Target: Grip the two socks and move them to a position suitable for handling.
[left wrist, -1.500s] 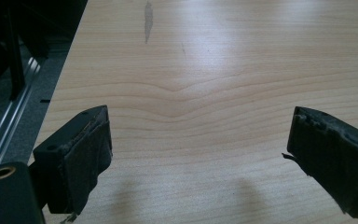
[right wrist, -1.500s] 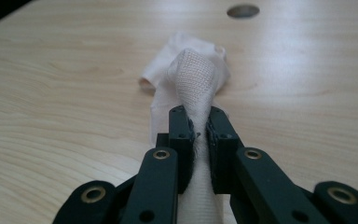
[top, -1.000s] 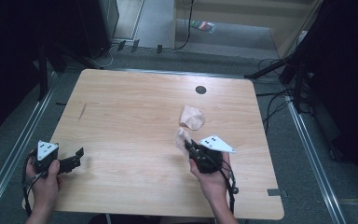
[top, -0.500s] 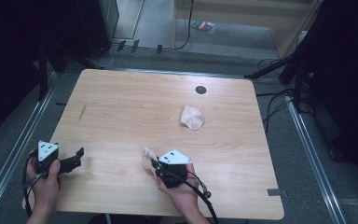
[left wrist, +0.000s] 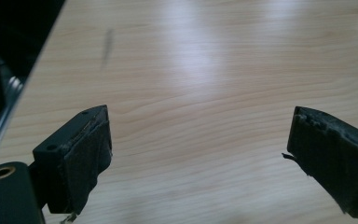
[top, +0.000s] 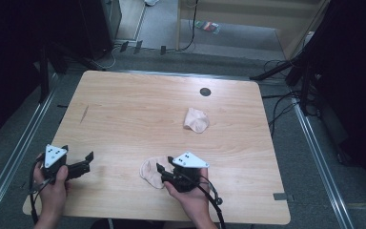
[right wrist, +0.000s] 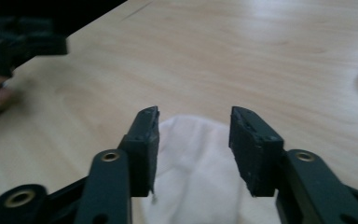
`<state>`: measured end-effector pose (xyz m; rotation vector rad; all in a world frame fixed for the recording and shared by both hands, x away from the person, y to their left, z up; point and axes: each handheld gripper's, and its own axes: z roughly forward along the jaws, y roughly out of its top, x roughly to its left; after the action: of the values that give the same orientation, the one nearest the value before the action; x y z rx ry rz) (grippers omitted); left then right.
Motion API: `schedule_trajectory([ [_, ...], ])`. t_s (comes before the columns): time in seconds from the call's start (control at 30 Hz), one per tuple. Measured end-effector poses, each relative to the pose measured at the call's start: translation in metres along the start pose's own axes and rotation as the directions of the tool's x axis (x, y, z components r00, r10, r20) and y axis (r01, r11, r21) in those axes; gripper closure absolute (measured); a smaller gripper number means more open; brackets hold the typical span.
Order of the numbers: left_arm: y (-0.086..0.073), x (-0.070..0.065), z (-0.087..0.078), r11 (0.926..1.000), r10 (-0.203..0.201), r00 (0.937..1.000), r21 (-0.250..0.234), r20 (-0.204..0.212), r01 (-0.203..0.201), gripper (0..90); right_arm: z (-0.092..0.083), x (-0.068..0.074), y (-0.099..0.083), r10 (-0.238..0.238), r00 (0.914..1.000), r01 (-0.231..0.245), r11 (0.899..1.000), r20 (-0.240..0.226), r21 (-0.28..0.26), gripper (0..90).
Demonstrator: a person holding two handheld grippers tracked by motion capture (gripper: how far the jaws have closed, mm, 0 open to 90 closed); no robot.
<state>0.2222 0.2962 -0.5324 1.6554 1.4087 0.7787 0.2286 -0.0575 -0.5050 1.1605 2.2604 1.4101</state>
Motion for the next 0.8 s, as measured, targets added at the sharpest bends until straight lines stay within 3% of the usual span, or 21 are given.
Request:
schedule_trajectory([
  [0.03, 0.001, -0.009, 0.0, 1.0, 0.001, 0.9997, -0.009, 0.026, -0.001, 6.6, 0.003, 0.01, -0.006, -0.024, 0.9993, 0.025, 0.999, -0.029, 0.029, 60.7],
  [0.07, 0.003, -0.018, 0.0, 0.9999, 0.01, 0.9985, -0.012, 0.054, -0.009, 6.6, 0.003, 0.01, -0.006, -0.024, 0.9993, 0.025, 0.999, -0.029, 0.029, 60.7],
  [0.1, 0.006, -0.034, 0.0, 0.9996, 0.029, 0.9957, -0.006, 0.088, -0.028, 6.6, 0.01, 0.02, -0.013, -0.051, 0.9972, 0.054, 0.996, -0.056, 0.064, 63.5],
  [0.13, 0.006, -0.034, 0.0, 0.9996, 0.029, 0.9957, -0.006, 0.088, -0.028, 6.6, 0.01, 0.02, -0.013, -0.051, 0.9972, 0.054, 0.996, -0.056, 0.064, 63.5],
  [0.17, 0.008, -0.05, 0.001, 0.9985, 0.054, 0.9904, -0.014, 0.127, -0.053, 6.6, 0.02, 0.028, -0.02, -0.086, 0.9946, 0.092, 0.991, -0.058, 0.094, 65.1],
  [0.2, 0.008, -0.05, 0.001, 0.9985, 0.054, 0.9904, -0.014, 0.127, -0.053, 6.6, 0.02, 0.028, -0.02, -0.086, 0.9946, 0.092, 0.991, -0.058, 0.094, 65.1],
  [0.23, 0.009, -0.061, 0.002, 0.9979, 0.065, 0.9862, -0.017, 0.152, -0.063, 6.6, 0.03, 0.034, -0.026, -0.108, 0.9929, 0.113, 0.986, -0.048, 0.118, 65.3],
  [0.43, 0.012, -0.071, 0.004, 0.998, 0.062, 0.9803, -0.021, 0.187, -0.06, 6.6, 0.046, 0.042, -0.034, -0.18, 0.9835, 0.175, 0.974, 0.02, 0.141, 67.3],
  [0.5, 0.011, -0.072, 0.005, 0.9978, 0.066, 0.9785, -0.021, 0.196, -0.063, 6.7, 0.049, 0.043, -0.038, -0.197, 0.979, 0.188, 0.972, 0.051, 0.142, 78.6],
  [0.6, 0.011, -0.073, 0.006, 0.9973, 0.074, 0.9772, -0.021, 0.199, -0.071, 6.7, 0.048, 0.042, -0.038, -0.191, 0.9796, 0.181, 0.974, 0.064, 0.137, 85.9],
  [0.63, 0.011, -0.074, 0.006, 0.9973, 0.073, 0.9761, -0.022, 0.205, -0.07, 6.7, 0.046, 0.039, -0.037, -0.17, 0.9838, 0.162, 0.978, 0.056, 0.131, 88.4],
  [0.8, 0.01, -0.078, 0.008, 0.997, 0.077, 0.9718, -0.017, 0.223, -0.075, 6.7, 0.038, 0.035, -0.032, -0.133, 0.9902, 0.129, 0.987, 0.042, 0.097, 89.0],
])
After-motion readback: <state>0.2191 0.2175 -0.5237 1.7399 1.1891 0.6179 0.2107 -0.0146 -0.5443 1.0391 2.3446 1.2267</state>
